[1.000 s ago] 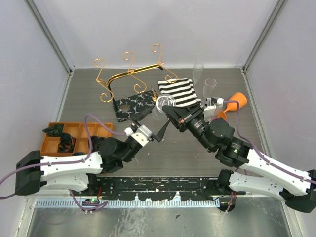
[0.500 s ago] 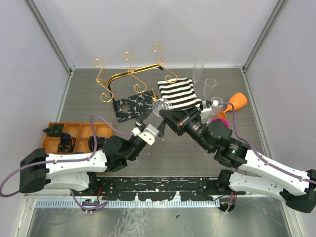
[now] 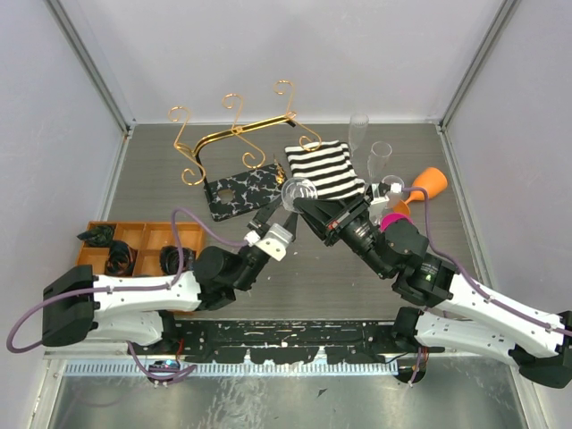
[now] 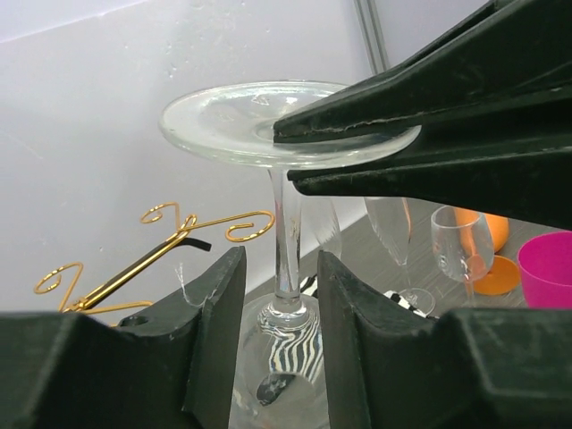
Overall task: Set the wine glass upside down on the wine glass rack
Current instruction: Turn the wine glass upside down at the wine rack.
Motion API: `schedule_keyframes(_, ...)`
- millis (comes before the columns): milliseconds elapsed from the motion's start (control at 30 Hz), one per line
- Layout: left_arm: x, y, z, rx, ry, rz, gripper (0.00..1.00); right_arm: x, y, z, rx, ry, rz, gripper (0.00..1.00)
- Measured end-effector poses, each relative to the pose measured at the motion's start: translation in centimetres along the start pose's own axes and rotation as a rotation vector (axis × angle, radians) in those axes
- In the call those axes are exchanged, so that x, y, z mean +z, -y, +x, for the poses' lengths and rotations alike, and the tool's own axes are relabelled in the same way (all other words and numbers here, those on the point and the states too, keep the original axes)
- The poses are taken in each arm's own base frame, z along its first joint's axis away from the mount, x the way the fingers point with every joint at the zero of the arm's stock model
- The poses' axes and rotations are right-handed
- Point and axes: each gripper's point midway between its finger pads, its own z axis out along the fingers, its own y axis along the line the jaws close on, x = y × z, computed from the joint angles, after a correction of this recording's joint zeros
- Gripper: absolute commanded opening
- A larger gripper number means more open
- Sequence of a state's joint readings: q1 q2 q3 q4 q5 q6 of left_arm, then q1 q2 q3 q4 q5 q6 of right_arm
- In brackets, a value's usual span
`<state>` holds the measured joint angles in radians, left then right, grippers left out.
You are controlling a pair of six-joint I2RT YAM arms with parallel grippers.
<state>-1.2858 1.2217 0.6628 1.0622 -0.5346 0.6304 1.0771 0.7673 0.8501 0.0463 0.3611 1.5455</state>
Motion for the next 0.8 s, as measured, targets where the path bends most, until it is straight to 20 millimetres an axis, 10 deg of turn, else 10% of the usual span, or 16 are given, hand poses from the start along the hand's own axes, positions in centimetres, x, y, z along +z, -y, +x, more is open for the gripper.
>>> schedule_keyframes(567,0.7,0.3,0.8,0.023,-0.008,-0.028,0.01,0.1,1.3,0.4,0.020,-0.018,0.020,0.01)
schedule_keyframes(800,0.8,0.3,0.6,0.014,-0.012,-0.027,0.00,-0.1,1.2,0.1,0.023,-0.007,0.011,0.02)
